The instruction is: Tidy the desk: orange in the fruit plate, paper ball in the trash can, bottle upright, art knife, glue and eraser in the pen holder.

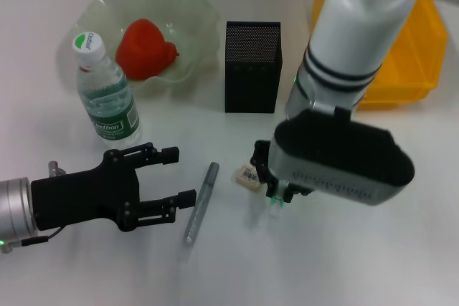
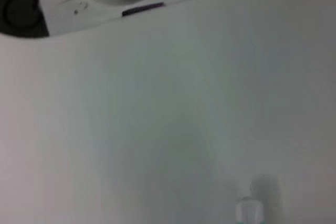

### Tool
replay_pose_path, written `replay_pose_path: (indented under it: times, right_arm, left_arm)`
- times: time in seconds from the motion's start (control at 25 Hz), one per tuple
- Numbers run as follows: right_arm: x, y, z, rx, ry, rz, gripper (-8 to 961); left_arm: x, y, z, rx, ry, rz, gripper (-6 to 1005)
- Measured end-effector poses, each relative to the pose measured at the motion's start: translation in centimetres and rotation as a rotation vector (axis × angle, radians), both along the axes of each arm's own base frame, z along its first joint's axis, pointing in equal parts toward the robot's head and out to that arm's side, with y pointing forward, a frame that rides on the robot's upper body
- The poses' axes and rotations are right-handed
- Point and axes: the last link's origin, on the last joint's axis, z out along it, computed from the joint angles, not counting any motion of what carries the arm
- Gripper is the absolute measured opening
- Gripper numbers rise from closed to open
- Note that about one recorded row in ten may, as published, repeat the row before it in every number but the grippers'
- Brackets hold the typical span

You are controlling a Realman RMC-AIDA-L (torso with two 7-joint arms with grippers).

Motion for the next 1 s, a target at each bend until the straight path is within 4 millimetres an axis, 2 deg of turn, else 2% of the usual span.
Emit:
replay_pose_path:
  times: [0.24, 0.52, 0.8, 0.84, 1.0]
  right_arm:
    - [-0.8, 0.5, 2.6, 0.004, 0.059, -0.135, 172]
    - [-1.0, 1.1, 4.6, 0.015, 0.136, -0.261, 172]
    - [-0.4, 2.0, 6.8, 0.082, 0.29, -0.456, 173]
    - [0.0, 2.0, 7.4, 0.085, 0.35, -0.528, 173]
    - [1.0, 2.0, 8.1, 0.093, 0.442, -0.62, 173]
  left_arm:
    - [0.0, 0.1, 0.1, -0.001, -0.001, 0.002, 785]
    - [0.0, 0.1, 0.3, 0.0, -0.003, -0.001, 785]
    - [0.0, 0.0, 0.9, 0.001, -0.015, -0.008, 785]
    - [0.0, -0.1, 1.1, 0.0, -0.021, -0.011, 785]
    - [-0.2, -0.2, 1.3, 0.006, -0.025, -0.01, 785]
